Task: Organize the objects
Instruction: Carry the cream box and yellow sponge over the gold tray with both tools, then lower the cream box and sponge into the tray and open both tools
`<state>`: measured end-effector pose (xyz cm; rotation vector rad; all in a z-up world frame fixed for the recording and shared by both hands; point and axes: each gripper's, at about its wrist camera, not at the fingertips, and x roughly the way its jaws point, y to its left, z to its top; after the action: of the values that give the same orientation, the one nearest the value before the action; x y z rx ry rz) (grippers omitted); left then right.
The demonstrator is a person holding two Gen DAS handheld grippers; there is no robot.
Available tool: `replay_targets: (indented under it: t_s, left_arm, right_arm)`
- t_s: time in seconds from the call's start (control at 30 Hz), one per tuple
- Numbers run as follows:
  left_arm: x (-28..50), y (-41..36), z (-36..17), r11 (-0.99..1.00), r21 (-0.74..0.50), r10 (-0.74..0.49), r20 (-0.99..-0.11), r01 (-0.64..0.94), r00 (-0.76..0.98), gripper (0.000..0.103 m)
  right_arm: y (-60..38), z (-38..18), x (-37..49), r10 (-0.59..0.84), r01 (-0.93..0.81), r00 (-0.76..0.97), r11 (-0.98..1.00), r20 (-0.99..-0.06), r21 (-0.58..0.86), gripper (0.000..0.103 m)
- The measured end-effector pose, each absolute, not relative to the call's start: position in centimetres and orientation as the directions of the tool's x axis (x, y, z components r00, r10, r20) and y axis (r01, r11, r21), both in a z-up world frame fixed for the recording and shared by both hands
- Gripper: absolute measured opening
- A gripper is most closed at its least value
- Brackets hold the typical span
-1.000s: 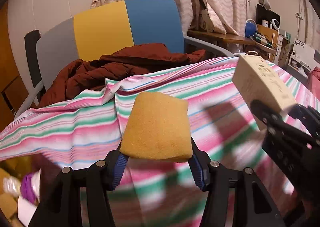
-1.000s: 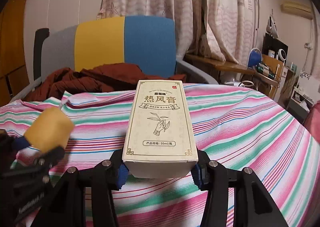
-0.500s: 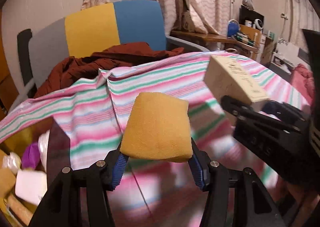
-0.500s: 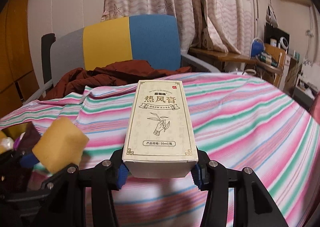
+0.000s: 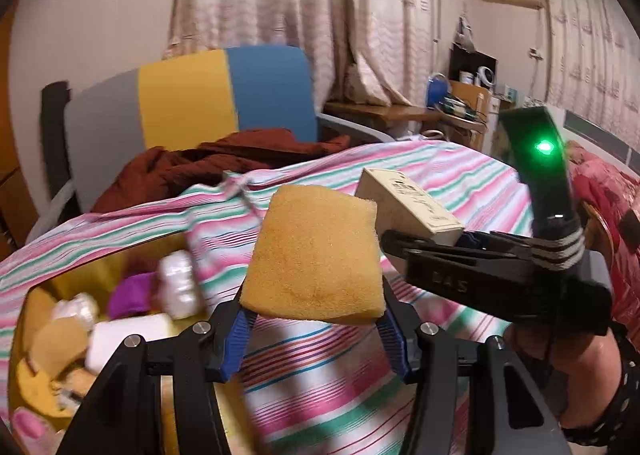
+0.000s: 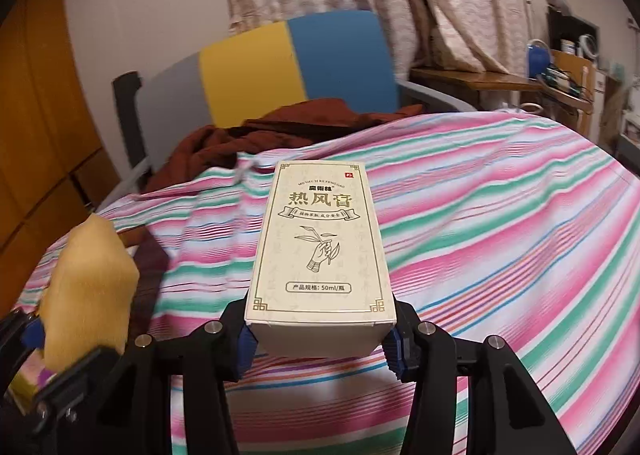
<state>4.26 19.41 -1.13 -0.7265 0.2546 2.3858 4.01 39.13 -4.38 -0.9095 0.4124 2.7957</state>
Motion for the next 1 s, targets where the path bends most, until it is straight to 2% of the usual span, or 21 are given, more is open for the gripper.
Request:
replay_targets:
  t_s: [0.37,0.53,0.7,0.77,0.83,1.0]
  left_arm:
    - [0.9,10.5,-1.3,-0.893,-0.087,0.397,-0.612,-0.441,-0.684,0.057]
    - [-1.5,7.5,-2.8,-0.928,-0.128,0.342,-0.667,-0.35,-0.662,0.057]
    - [-3.8,6.0,-4.5,-0.932,-0.183,0.343,-0.721,-0.312,-0.602,0.058]
    - [-4.4,5.7,-4.9,-0.921,-0.241,0.38,-0.736,-0.307,-0.56,0.06]
    - [-4.5,5.4,-5.0,-0.928,-0.237,0.362,-0.751,-0.286,-0.552,0.062]
    - [-3.3,4.0,-4.4,-0.934,-0.259,0.355,-0.744,-0.246,-0.566,0.063]
  right_arm:
    - [29.3,-1.4,2.7,-0.159,0.021,-0.808,-0.97,-0.567,0.242,0.051]
    - [25.4,-1.0,1.1,-0.221,0.106,-0.79,-0.968,-0.572,0.228,0.051]
    - [22.3,-1.5,-0.9,-0.238,0.141,-0.759,-0.969,-0.605,0.204,0.052]
    - [21.7,-1.7,-1.4,-0.229,0.142,-0.75,-0.972,-0.621,0.188,0.059]
    - [21.1,-1.7,-1.4,-0.227,0.14,-0.748,-0.972,-0.623,0.187,0.077]
    - [21.1,-0.9,-0.4,-0.217,0.143,-0.774,-0.975,-0.595,0.17,0.081]
